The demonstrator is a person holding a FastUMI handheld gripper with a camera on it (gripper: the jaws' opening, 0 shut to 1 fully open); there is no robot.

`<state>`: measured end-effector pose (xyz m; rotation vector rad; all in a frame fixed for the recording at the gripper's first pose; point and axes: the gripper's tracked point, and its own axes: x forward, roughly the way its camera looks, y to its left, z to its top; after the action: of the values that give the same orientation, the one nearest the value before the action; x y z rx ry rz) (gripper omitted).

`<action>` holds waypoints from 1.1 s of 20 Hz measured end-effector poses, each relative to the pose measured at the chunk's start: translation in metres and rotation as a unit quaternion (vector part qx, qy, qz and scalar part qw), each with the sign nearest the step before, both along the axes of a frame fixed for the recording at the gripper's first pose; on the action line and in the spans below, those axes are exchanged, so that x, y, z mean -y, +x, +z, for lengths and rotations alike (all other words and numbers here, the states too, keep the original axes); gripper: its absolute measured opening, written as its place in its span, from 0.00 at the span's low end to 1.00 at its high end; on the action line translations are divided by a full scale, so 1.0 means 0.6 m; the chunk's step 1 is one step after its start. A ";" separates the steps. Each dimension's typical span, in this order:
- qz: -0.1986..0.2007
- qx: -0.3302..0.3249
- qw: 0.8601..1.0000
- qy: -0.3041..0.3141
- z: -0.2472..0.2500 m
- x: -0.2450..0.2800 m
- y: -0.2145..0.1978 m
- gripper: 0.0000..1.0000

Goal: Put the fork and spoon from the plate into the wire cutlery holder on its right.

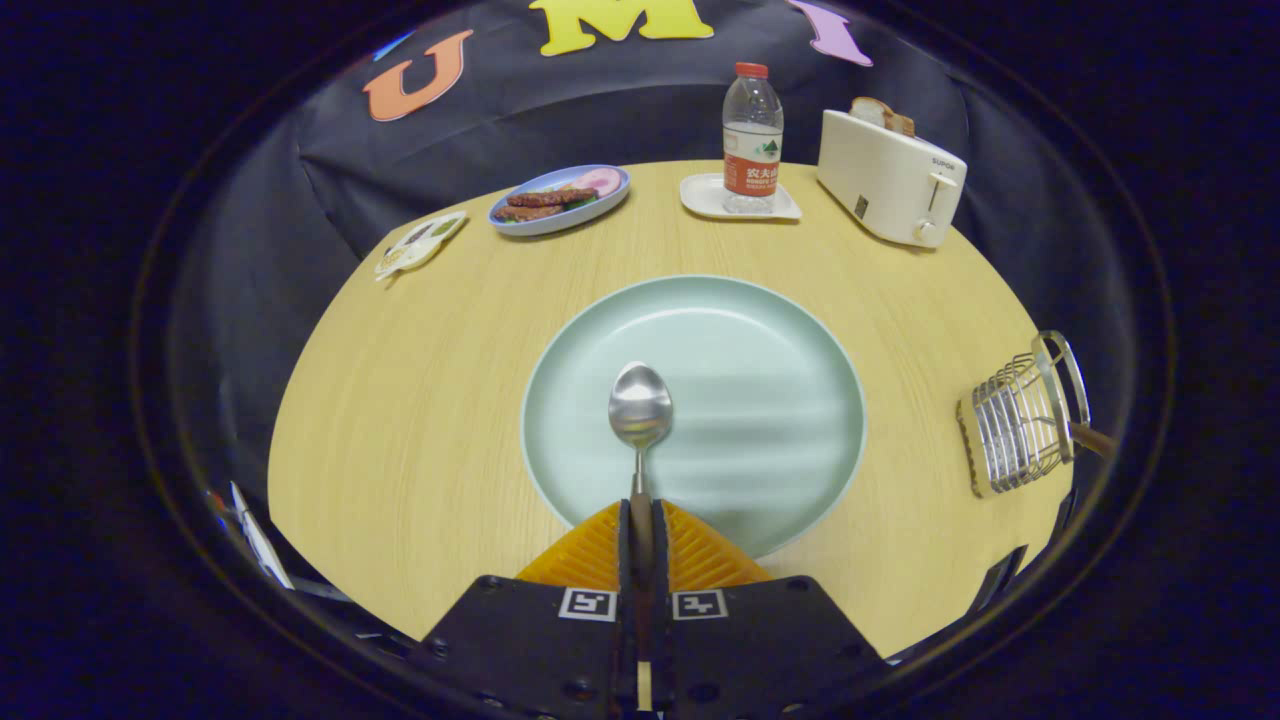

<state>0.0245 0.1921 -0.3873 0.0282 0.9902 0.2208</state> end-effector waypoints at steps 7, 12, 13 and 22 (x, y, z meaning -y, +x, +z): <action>0.059 0.026 0.998 -0.004 0.070 0.064 -0.032 0.05; 0.074 0.045 0.996 0.002 0.111 0.133 -0.038 0.05; 0.075 0.048 0.996 0.003 0.121 0.149 -0.040 0.05; 0.040 0.083 0.996 0.017 0.198 0.328 -0.023 0.05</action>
<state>0.0107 -0.0046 -0.2687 0.0008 0.8225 0.3073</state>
